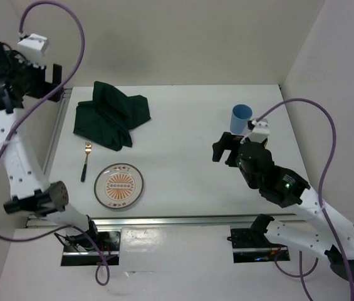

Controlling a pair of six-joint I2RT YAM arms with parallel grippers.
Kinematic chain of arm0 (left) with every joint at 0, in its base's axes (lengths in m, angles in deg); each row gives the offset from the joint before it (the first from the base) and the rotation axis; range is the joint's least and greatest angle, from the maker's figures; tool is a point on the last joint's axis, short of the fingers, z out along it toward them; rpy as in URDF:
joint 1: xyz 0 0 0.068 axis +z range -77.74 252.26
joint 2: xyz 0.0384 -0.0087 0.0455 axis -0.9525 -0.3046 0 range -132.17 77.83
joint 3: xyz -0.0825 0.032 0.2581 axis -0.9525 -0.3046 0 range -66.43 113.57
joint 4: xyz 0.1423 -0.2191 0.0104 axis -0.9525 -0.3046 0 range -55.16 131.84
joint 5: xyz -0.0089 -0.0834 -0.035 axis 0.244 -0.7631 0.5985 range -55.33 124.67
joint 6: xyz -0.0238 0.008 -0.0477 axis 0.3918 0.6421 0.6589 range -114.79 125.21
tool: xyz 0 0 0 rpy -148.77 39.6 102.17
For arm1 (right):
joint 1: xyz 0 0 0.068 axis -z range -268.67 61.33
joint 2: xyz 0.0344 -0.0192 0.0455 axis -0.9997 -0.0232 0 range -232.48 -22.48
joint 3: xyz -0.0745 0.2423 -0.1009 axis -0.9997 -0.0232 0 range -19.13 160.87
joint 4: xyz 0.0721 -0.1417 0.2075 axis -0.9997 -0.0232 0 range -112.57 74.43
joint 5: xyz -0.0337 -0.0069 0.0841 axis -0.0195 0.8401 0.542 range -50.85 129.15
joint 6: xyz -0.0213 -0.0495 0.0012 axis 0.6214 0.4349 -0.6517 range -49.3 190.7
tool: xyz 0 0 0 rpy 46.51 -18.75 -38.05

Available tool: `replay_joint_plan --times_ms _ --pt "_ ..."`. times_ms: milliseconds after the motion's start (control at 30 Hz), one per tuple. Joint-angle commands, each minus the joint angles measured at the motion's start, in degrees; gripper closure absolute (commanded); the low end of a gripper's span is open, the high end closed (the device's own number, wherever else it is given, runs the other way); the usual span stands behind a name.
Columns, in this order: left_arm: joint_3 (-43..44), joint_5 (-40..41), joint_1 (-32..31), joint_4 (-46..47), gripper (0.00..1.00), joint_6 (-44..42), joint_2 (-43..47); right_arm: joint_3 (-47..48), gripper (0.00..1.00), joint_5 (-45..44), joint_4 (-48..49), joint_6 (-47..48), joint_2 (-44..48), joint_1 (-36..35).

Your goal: Set the dinner table for one person

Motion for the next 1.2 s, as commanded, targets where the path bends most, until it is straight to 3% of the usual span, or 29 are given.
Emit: replay_joint_plan --times_ms 0,100,167,333,433,700,933,1167 --pt "3.5 0.6 -6.5 0.6 0.00 1.9 -10.1 1.1 0.00 0.5 17.7 15.9 -3.6 -0.2" --pt "-1.6 14.9 -17.2 10.7 0.00 -5.7 -15.5 1.6 0.00 2.8 22.8 19.3 -8.0 -0.2" --pt "-3.2 16.4 -20.7 15.9 0.00 -6.6 -18.2 2.2 0.00 2.8 23.3 19.3 -10.4 -0.2" --pt "-1.2 15.9 -21.5 32.1 0.00 -2.2 -26.1 2.2 0.00 6.7 27.5 19.3 -19.6 -0.2" --pt "-1.2 18.9 -21.5 35.7 0.00 -2.9 -29.6 4.1 0.00 8.4 27.0 17.9 -23.4 -0.2" --pt "-1.8 19.6 -20.2 37.4 0.00 -4.9 -35.8 5.3 0.00 14.0 28.2 17.9 -30.3 -0.2" --pt "3.3 10.3 -16.9 35.7 0.00 1.5 -41.4 5.8 0.00 15.2 27.7 19.2 -30.8 -0.2" --pt "4.0 8.7 -16.4 33.4 0.00 1.5 -44.6 5.8 0.00 13.4 27.7 20.9 -30.8 -0.2"
